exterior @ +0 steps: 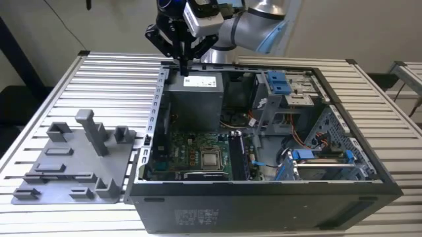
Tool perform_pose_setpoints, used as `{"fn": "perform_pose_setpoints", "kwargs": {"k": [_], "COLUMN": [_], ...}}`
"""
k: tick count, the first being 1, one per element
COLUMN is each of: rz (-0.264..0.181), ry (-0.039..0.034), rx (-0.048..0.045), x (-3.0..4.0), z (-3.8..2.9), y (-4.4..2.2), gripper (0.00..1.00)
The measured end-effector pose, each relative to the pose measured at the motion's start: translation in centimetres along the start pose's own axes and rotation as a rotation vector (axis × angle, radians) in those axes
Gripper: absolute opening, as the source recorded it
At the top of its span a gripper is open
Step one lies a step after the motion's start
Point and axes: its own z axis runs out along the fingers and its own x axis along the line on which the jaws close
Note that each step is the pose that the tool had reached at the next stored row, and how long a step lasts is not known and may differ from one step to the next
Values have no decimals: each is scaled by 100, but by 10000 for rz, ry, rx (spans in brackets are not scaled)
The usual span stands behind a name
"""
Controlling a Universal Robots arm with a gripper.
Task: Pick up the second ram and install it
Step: 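Reach for the second ram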
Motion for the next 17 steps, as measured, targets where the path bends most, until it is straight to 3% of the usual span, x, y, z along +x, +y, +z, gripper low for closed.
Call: {"fn": "perform_pose_setpoints", "kwargs": {"k": [17], "rz": [-113], "ry": [6], "rx": [-7], "x": [431], "z": [-10], "y": [-52], "gripper": [11]}}
